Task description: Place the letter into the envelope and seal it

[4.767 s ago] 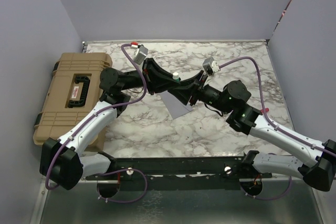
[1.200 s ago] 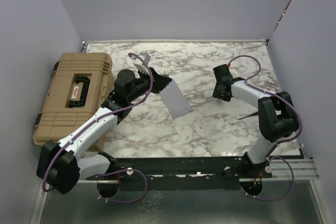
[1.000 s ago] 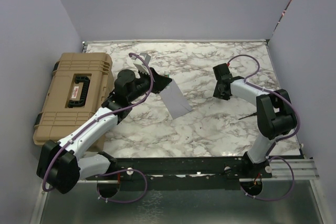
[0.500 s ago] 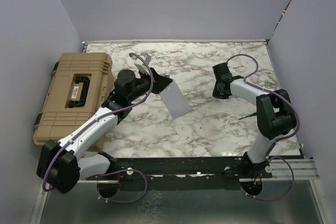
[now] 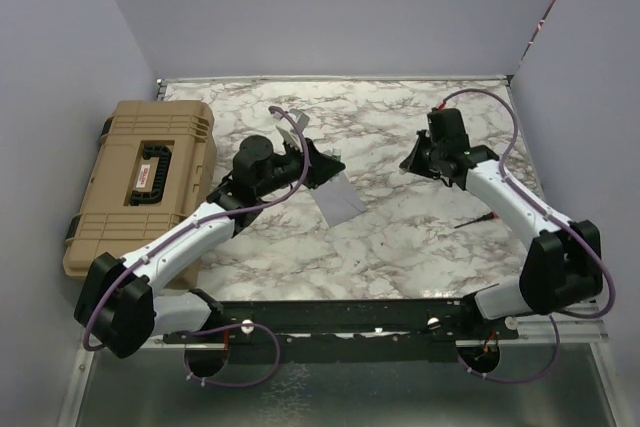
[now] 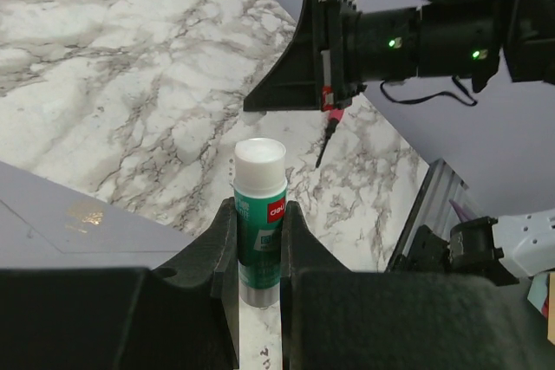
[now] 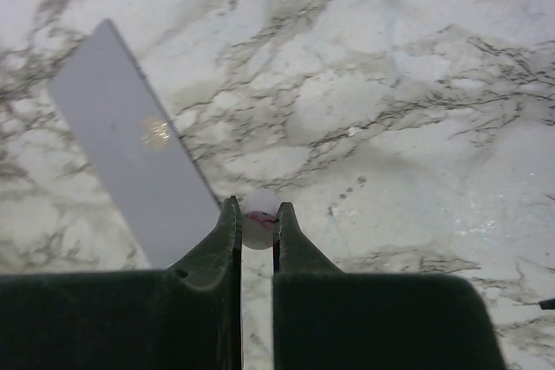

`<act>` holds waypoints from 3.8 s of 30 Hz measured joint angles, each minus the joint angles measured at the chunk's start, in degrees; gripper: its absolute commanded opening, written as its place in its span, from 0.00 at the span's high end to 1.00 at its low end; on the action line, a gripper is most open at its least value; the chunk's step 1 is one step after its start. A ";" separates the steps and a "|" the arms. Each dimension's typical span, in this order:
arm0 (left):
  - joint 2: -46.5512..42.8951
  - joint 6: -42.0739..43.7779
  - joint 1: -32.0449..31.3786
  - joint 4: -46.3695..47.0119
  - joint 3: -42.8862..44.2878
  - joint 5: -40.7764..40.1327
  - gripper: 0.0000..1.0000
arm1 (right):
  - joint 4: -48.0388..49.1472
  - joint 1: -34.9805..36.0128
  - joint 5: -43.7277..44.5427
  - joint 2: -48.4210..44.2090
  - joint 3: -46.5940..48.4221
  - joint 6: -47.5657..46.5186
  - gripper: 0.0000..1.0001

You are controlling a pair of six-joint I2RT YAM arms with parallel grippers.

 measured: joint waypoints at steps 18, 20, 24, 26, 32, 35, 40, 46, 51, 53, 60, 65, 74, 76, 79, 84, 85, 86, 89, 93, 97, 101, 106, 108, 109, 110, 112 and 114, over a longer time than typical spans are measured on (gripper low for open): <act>1.79 27.36 -8.33 -7.06 1.62 5.86 1.00 | 5.27 0.00 -35.08 -21.16 -2.54 2.69 0.99; 1.79 29.94 -8.66 -7.45 1.73 6.75 1.00 | 6.08 0.00 -37.70 -21.88 -2.54 3.26 0.99; 1.84 32.70 -8.90 -7.76 2.38 8.20 1.00 | 6.91 0.00 -40.98 -22.53 -2.54 3.78 0.99; 1.99 33.31 -8.90 -7.98 3.15 8.98 1.00 | 6.95 0.00 -42.10 -22.60 -2.54 3.78 0.99; 2.05 33.92 -9.16 -8.04 3.98 10.08 1.00 | 7.80 0.00 -45.62 -22.43 -2.73 4.52 0.99; 2.27 33.90 -9.25 -8.13 3.98 10.25 1.00 | 8.79 0.00 -46.84 -22.29 -3.02 5.11 0.99; 3.02 33.88 -9.27 -8.17 4.42 10.38 1.00 | 10.36 0.00 -48.50 -21.62 -3.50 6.34 0.99; 3.15 33.55 -9.66 -7.85 4.92 10.36 1.00 | 10.82 0.00 -49.05 -21.09 -3.56 6.75 0.99; 3.15 33.07 -9.92 -7.52 4.92 10.34 1.00 | 11.08 0.00 -49.33 -21.07 -3.74 7.17 0.99; 3.15 32.87 -9.97 -7.34 4.92 10.21 1.00 | 11.30 0.00 -49.57 -21.07 -3.76 7.43 0.99; 3.15 31.98 -10.10 -6.03 4.92 8.79 1.00 | 11.37 0.00 -50.47 -20.94 -3.76 7.67 0.99; 3.17 31.50 -10.49 -5.77 4.92 8.04 1.00 | 11.39 0.00 -50.82 -20.81 -3.78 7.67 0.99; 3.52 32.20 -10.75 -5.84 4.96 8.87 1.00 | 11.63 0.00 -52.24 -20.35 -3.85 7.82 0.99; 3.87 33.09 -10.75 -7.28 5.68 9.31 1.00 | 11.19 -0.02 -52.43 -20.22 -3.85 7.65 0.99; 4.98 34.62 -10.75 -9.92 7.56 9.97 1.00 | 10.36 -0.39 -52.48 -20.15 -3.85 7.08 0.99; 6.80 37.29 -10.75 -14.34 10.56 11.06 1.00 | 9.05 -0.85 -52.46 -20.13 -3.85 5.81 0.99; 7.15 37.97 -10.75 -15.21 11.17 11.28 1.00 | 8.96 -0.87 -52.43 -20.13 -3.85 5.55 0.99; 7.37 38.47 -10.75 -16.09 11.72 11.37 1.00 | 8.83 -0.87 -52.41 -20.11 -3.85 5.35 0.99; 8.02 39.58 -10.75 -18.03 13.00 11.76 1.00 | 8.59 -0.98 -52.43 -20.09 -3.82 4.92 0.99; 8.66 40.70 -10.71 -19.98 14.27 12.11 1.00 | 8.55 -1.01 -52.41 -20.11 -3.82 4.11 0.99; 9.42 41.94 -10.69 -22.05 15.78 12.33 1.00 | 7.76 -0.87 -51.93 -20.09 -3.52 2.71 0.99; 10.67 43.89 -10.64 -25.09 18.01 12.57 1.00 | 5.38 -0.20 -50.12 -19.37 -2.05 0.57 0.99; 12.52 46.86 -10.36 -28.13 20.26 12.48 1.00 | 2.82 0.59 -47.50 -17.62 -0.63 -1.33 0.99; 13.11 47.95 -10.32 -29.40 20.94 12.39 1.00 | 2.40 0.85 -46.86 -17.18 -0.59 -1.46 0.99; 13.35 48.50 -10.32 -29.99 21.31 12.28 1.00 | 2.25 1.03 -46.56 -17.03 -0.59 -1.46 0.99; 13.60 48.87 -10.32 -30.40 21.70 12.24 1.00 | 2.16 1.20 -46.23 -16.90 -0.59 -1.46 0.99; 14.12 49.64 -10.32 -30.88 22.40 12.13 1.00 | 2.16 1.33 -45.57 -16.70 -0.55 -1.46 0.99; 14.71 50.31 -10.32 -31.28 23.10 12.07 1.00 | 2.03 1.46 -44.78 -16.50 -0.37 -1.49 0.99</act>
